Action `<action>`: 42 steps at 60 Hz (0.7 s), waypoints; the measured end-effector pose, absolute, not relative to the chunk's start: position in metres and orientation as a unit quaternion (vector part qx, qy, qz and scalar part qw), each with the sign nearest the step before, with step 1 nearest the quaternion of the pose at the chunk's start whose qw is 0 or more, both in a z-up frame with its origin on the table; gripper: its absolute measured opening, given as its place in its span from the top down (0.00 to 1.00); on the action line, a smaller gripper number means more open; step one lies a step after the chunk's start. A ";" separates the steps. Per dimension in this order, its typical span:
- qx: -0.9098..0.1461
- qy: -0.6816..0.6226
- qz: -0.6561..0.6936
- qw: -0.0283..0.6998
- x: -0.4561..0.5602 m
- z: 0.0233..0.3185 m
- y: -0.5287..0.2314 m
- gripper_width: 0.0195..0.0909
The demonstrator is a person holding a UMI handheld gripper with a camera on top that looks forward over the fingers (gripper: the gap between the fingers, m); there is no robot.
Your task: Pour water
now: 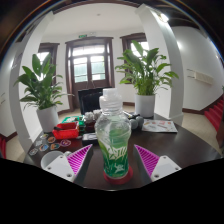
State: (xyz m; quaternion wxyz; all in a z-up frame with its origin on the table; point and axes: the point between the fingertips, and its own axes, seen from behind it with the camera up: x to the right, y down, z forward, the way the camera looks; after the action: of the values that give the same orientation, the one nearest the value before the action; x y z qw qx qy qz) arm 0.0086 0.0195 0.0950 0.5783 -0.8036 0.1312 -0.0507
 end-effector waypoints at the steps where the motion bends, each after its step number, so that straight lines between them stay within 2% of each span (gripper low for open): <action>1: -0.804 0.128 -0.050 0.578 0.007 0.096 0.015 0.12; 19: -0.817 0.062 -0.034 0.572 -0.031 0.154 -0.081 0.12; 42: -0.822 0.027 -0.017 0.569 -0.055 0.194 -0.155 0.11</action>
State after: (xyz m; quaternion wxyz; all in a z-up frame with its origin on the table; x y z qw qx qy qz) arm -0.0550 -0.1548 0.1942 0.5686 -0.8220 0.0274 -0.0166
